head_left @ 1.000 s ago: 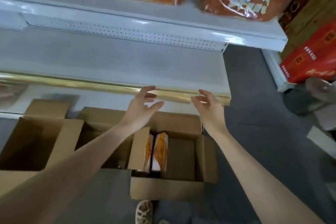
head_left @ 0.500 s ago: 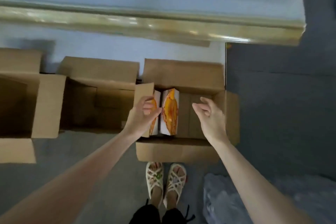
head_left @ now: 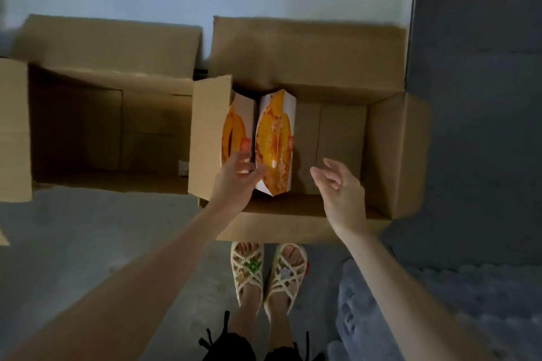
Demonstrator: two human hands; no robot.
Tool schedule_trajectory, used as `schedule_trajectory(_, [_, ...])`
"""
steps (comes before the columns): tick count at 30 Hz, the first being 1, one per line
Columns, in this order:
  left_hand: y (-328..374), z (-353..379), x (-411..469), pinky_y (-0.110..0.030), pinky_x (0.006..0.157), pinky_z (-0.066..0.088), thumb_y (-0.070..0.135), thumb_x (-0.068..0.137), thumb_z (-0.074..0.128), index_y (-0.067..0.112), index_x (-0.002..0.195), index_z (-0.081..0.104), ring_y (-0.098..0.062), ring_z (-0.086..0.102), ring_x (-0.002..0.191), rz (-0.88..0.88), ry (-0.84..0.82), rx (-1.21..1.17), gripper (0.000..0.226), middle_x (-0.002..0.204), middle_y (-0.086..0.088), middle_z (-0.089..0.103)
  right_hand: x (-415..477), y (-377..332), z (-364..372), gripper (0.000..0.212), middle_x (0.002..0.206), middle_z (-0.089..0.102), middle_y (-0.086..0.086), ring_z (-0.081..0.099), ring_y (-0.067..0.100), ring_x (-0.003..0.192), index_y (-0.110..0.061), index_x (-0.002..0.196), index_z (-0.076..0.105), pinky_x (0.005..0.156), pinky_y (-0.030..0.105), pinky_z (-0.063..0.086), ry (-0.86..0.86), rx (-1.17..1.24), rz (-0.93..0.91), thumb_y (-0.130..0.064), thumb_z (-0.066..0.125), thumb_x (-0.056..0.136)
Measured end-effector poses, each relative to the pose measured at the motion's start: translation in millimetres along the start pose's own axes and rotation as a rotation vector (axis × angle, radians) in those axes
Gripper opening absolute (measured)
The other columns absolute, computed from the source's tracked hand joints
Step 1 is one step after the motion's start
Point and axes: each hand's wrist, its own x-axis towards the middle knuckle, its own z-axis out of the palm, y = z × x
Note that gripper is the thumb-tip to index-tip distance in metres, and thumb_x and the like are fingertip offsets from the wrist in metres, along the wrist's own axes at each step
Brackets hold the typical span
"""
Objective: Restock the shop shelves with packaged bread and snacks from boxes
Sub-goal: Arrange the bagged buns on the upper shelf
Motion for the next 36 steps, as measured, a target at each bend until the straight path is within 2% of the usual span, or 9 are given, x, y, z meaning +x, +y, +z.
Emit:
schedule_trajectory(3, [-5.3,15.1,16.3,-0.024,0.087,0.046,0.031,0.096,0.057,0.019,0.133,0.047,-0.009,0.053,0.105,-0.022,0.017,-0.037,0.041,0.128,0.002,0.057,9.0,20.5,12.3,0.048,0.125,0.063,0.002,0.053,0.0,0.096,-0.013,0.133,0.053,0.069,0.002,0.037,-0.012,0.004,0.024,-0.039,0.059,0.093])
schedule_trajectory(6, [-12.1,24.4,29.8,-0.034,0.097,0.048,0.033,0.096,0.056,0.019,0.131,0.05,-0.015,0.056,0.114,-0.037,0.06,-0.093,0.038,0.129,0.002,0.057,15.6,34.1,19.5,0.047,0.123,0.063,0.002,0.053,-0.006,0.083,-0.012,0.134,0.053,0.065,0.0,0.04,-0.027,0.035,0.042,-0.036,0.059,0.093])
schedule_trajectory(10, [-20.6,30.3,39.2,-0.048,0.1,0.049,0.034,0.096,0.055,0.029,0.115,0.057,-0.021,0.059,0.115,-0.052,0.068,-0.112,0.02,0.125,0.003,0.061,21.1,44.1,23.3,0.047,0.124,0.063,0.006,0.052,0.0,0.092,-0.009,0.135,0.052,0.066,-0.003,0.039,-0.034,0.048,0.047,-0.032,0.059,0.094])
schedule_trajectory(13, [-23.3,32.1,40.5,-0.046,0.097,0.051,0.029,0.099,0.05,0.034,0.095,0.059,-0.022,0.06,0.111,-0.037,0.078,-0.134,0.011,0.115,0.004,0.063,22.7,46.6,23.7,0.047,0.125,0.063,0.007,0.053,0.003,0.096,-0.009,0.135,0.051,0.066,-0.005,0.038,-0.04,0.049,0.056,-0.031,0.059,0.095])
schedule_trajectory(17, [-21.0,33.0,38.2,-0.033,0.089,0.049,0.027,0.1,0.048,0.029,0.1,0.06,-0.017,0.058,0.109,-0.041,0.094,-0.161,0.012,0.115,0.005,0.062,22.9,42.9,18.1,0.046,0.124,0.063,0.007,0.053,0.004,0.096,-0.009,0.134,0.052,0.066,-0.003,0.039,-0.047,0.039,0.038,-0.03,0.059,0.095])
schedule_trajectory(21, [-12.5,27.4,31.7,-0.033,0.093,0.048,0.025,0.101,0.047,0.025,0.104,0.059,-0.016,0.056,0.11,-0.032,0.103,-0.189,0.012,0.121,0.003,0.06,22.2,34.0,9.3,0.044,0.123,0.064,0.006,0.055,0.004,0.094,-0.01,0.134,0.053,0.066,-0.006,0.037,-0.038,0.031,0.016,-0.031,0.058,0.095])
schedule_trajectory(26, [1.1,13.7,14.7,-0.018,0.073,0.044,0.028,0.101,0.045,0.011,0.108,0.059,-0.014,0.057,0.102,0.036,0.061,-0.145,0.023,0.114,0.001,0.059,15.0,16.7,-2.0,0.045,0.124,0.064,0.006,0.062,0.016,0.108,-0.011,0.134,0.052,0.071,0.001,0.039,-0.037,0.024,-0.007,-0.033,0.057,0.095])
schedule_trajectory(31, [17.8,-6.2,-28.0,-0.026,0.079,0.048,0.028,0.102,0.044,0.012,0.102,0.056,-0.018,0.058,0.103,0.055,0.009,-0.17,0.02,0.112,-0.005,0.059,-10.1,-14.8,-16.7,0.045,0.125,0.064,0.007,0.063,0.019,0.109,-0.011,0.133,0.052,0.077,0.009,0.041,-0.035,0.033,-0.057,-0.034,0.058,0.094])
schedule_trajectory(36, [55.3,-34.5,-85.7,-0.034,0.092,0.051,0.024,0.102,0.042,0.01,0.108,0.053,-0.019,0.059,0.11,0.101,-0.041,-0.251,0.018,0.118,-0.006,0.06,-45.6,-60.6,-37.6,0.046,0.123,0.063,0.003,0.062,0.012,0.105,-0.013,0.133,0.052,0.072,0.004,0.04,-0.047,0.043,-0.11,-0.035,0.059,0.094])
